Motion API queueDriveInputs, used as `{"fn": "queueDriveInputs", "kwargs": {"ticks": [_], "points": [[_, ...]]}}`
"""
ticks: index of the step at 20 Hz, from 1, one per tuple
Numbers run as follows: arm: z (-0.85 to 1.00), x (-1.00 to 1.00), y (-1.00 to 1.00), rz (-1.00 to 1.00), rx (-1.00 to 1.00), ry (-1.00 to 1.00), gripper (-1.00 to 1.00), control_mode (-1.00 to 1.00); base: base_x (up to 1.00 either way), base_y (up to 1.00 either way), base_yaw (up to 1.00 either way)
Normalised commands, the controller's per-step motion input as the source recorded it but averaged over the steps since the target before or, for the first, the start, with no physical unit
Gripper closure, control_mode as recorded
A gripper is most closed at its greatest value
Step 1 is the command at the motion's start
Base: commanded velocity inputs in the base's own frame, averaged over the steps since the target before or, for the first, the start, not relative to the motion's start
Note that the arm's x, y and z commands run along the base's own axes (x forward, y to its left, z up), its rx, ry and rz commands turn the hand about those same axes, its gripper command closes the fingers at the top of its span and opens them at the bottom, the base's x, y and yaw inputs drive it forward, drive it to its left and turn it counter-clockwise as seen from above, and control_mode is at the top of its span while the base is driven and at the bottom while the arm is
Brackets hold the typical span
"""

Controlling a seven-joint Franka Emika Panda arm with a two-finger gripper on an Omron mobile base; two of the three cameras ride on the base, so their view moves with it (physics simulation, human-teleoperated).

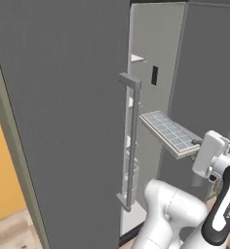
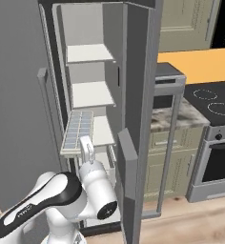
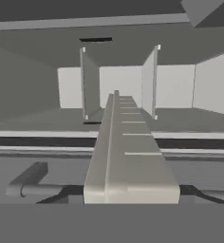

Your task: The ice cube tray has been filled with water. Take the tray and place it in the freezer to make ice. Close the freezer door after placing the tray.

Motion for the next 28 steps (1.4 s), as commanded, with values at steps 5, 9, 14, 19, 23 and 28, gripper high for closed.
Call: {"fn": "queueDriveInputs", "kwargs": {"ticks": [5,9,14,19,23,28], "points": [[0.00,0.00,0.00,0.00,0.00,0.00,1.00,1.00,0.46,0.00,-0.05],[0.00,0.00,0.00,0.00,0.00,0.00,1.00,1.00,0.47,-0.04,-0.05],[0.00,0.00,0.00,0.00,0.00,0.00,1.00,1.00,0.50,-0.13,-0.04],[0.00,0.00,0.00,0.00,0.00,0.00,1.00,1.00,0.40,-0.52,-0.01],[0.00,0.00,0.00,0.00,0.00,0.00,1.00,1.00,0.44,-0.38,0.00],[0.00,0.00,0.00,0.00,0.00,0.00,1.00,1.00,0.27,0.18,0.00]]}}
